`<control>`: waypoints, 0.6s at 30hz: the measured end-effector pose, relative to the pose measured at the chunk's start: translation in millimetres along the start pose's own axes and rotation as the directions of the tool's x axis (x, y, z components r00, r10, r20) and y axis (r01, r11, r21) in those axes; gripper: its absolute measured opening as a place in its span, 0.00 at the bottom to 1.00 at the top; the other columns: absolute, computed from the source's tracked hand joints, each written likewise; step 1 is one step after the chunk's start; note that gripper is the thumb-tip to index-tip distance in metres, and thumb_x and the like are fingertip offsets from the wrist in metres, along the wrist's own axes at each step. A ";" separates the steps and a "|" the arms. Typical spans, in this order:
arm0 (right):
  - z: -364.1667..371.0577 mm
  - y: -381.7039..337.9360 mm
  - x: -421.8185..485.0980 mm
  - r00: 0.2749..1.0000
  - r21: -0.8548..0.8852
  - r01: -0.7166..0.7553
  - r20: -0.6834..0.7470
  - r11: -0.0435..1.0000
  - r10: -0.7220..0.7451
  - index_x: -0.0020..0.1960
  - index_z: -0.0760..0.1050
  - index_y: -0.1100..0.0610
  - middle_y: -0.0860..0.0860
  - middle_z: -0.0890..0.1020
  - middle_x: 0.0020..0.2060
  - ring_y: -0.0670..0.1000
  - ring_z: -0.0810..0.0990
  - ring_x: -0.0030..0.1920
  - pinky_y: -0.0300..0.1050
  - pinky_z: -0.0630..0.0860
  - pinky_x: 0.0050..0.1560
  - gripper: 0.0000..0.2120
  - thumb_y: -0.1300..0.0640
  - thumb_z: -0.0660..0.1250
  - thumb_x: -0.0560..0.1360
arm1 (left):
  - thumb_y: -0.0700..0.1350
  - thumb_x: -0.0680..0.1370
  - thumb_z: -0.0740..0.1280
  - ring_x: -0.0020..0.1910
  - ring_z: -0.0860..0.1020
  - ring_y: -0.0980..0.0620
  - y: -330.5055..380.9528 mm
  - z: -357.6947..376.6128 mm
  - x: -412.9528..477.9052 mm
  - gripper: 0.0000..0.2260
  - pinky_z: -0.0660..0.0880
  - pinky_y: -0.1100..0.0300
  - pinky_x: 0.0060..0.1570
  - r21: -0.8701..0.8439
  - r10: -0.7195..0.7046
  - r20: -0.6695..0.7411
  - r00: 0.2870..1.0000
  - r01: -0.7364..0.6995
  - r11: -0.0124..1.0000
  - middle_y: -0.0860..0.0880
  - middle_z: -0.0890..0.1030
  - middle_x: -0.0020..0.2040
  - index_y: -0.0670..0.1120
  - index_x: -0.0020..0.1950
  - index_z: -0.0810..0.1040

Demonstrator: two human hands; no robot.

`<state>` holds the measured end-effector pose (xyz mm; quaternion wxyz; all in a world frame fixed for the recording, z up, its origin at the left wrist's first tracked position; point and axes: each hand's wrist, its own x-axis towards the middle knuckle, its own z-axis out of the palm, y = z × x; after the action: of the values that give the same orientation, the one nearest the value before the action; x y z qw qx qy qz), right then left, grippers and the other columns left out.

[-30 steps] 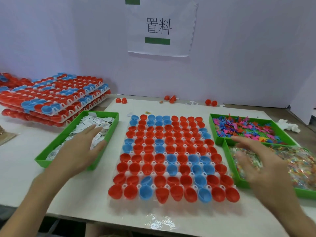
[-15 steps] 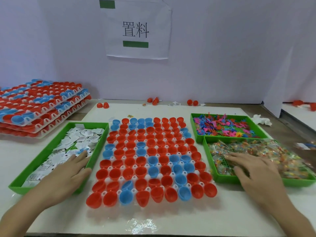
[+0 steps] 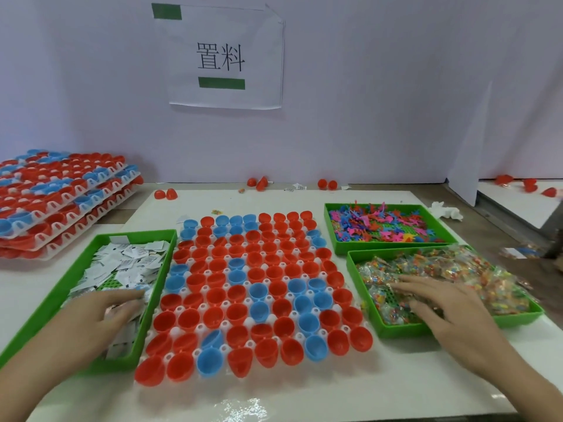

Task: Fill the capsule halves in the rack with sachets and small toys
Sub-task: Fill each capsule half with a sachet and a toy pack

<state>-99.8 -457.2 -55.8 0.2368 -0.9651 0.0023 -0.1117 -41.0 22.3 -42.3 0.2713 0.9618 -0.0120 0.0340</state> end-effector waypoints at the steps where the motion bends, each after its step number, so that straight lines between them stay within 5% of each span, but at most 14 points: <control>1: -2.9 0.1 4.4 0.999 0.089 -0.006 -0.045 0.996 0.010 0.60 0.76 0.37 0.37 0.76 0.63 0.41 0.70 0.67 0.55 0.59 0.74 0.16 0.57 0.65 0.80 | 0.44 0.78 0.70 0.51 0.78 0.52 -2.5 0.9 5.9 0.12 0.74 0.51 0.53 0.012 -0.026 -0.034 0.999 0.027 1.000 0.51 0.83 0.56 0.54 0.60 0.82; 3: -9.4 -1.3 19.4 0.982 0.155 0.016 -0.191 0.988 0.014 0.59 0.79 0.41 0.39 0.78 0.60 0.40 0.74 0.62 0.59 0.67 0.70 0.13 0.57 0.66 0.79 | 0.38 0.73 0.75 0.43 0.80 0.56 -10.3 5.1 18.9 0.16 0.74 0.54 0.43 0.037 -0.030 -0.091 0.995 0.034 0.999 0.55 0.83 0.48 0.54 0.56 0.83; 5: -13.6 -4.7 42.2 0.960 0.141 0.024 -0.280 0.990 0.017 0.57 0.79 0.41 0.37 0.79 0.54 0.32 0.76 0.48 0.47 0.75 0.56 0.12 0.57 0.68 0.78 | 0.34 0.68 0.77 0.37 0.80 0.58 -11.9 10.9 26.5 0.18 0.73 0.56 0.37 0.058 -0.014 -0.122 0.992 0.021 0.998 0.59 0.81 0.42 0.54 0.51 0.84; 7: -15.0 -0.8 73.2 0.957 0.106 -0.035 -0.284 0.994 0.064 0.54 0.79 0.42 0.38 0.79 0.50 0.35 0.78 0.42 0.42 0.76 0.47 0.10 0.56 0.68 0.78 | 0.32 0.66 0.78 0.34 0.79 0.58 -15.3 17.3 33.0 0.19 0.74 0.57 0.34 0.042 -0.004 -0.161 0.987 0.011 0.999 0.59 0.80 0.38 0.57 0.45 0.84; 10: -12.8 17.1 124.8 0.965 -0.029 -0.239 -0.118 0.971 0.234 0.55 0.80 0.46 0.46 0.83 0.54 0.49 0.82 0.48 0.54 0.79 0.56 0.06 0.53 0.67 0.79 | 0.32 0.66 0.78 0.33 0.80 0.57 -32.0 26.5 40.1 0.25 0.79 0.54 0.34 0.012 -0.043 -0.207 0.977 0.047 0.999 0.58 0.81 0.32 0.65 0.35 0.79; 12: -7.5 26.7 149.1 0.945 -0.105 -0.325 -0.008 0.940 0.326 0.55 0.80 0.48 0.48 0.83 0.54 0.52 0.80 0.54 0.58 0.75 0.63 0.07 0.48 0.68 0.78 | 0.32 0.67 0.78 0.33 0.80 0.60 -43.5 31.7 42.7 0.26 0.79 0.59 0.34 0.002 -0.022 -0.191 0.981 0.023 1.000 0.63 0.81 0.35 0.66 0.41 0.81; 18: 10.0 39.7 167.5 0.947 -0.138 -0.313 -0.121 0.940 0.297 0.40 0.77 0.43 0.44 0.80 0.46 0.52 0.79 0.55 0.57 0.65 0.67 0.07 0.46 0.75 0.73 | 0.35 0.67 0.78 0.35 0.79 0.66 -78.8 38.3 52.1 0.26 0.75 0.68 0.29 -0.037 -0.024 -0.226 0.974 0.016 0.999 0.64 0.82 0.40 0.66 0.51 0.80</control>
<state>67.6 -497.5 -46.7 0.1749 -0.9619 0.1723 -0.1205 16.6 69.2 -112.2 0.2882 0.9468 0.0279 0.1403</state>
